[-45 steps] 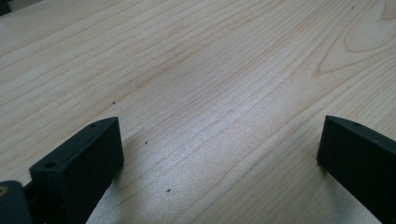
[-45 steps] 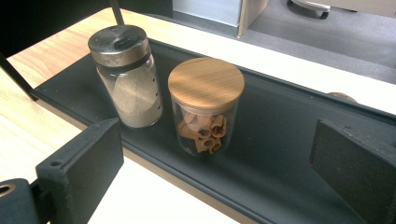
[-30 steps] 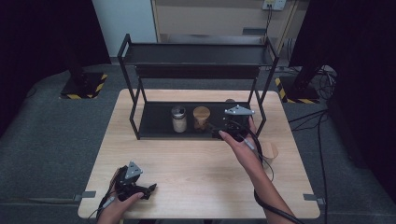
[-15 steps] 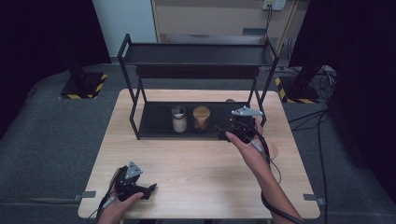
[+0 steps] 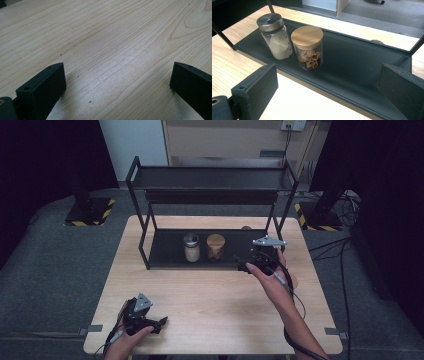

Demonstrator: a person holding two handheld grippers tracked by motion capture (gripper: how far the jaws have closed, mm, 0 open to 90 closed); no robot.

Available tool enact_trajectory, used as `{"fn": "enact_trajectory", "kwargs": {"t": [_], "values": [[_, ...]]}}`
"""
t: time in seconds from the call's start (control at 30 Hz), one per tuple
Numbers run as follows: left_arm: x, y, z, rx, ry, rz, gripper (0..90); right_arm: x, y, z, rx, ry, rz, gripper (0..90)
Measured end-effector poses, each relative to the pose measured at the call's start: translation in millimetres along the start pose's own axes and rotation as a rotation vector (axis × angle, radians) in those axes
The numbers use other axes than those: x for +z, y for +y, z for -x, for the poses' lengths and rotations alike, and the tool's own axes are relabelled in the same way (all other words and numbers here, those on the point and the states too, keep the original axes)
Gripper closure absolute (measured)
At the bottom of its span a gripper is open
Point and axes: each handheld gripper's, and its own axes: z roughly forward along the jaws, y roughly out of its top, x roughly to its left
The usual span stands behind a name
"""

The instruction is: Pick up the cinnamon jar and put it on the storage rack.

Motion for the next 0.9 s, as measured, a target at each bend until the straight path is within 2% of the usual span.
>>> {"fn": "enact_trajectory", "kwargs": {"t": [0.9], "values": [[-0.1, 0.2, -0.2, 0.002, -0.001, -0.002, 0.0, -17.3, -9.0, 13.0, 0.002, -0.023, -0.009, 3.1]]}}
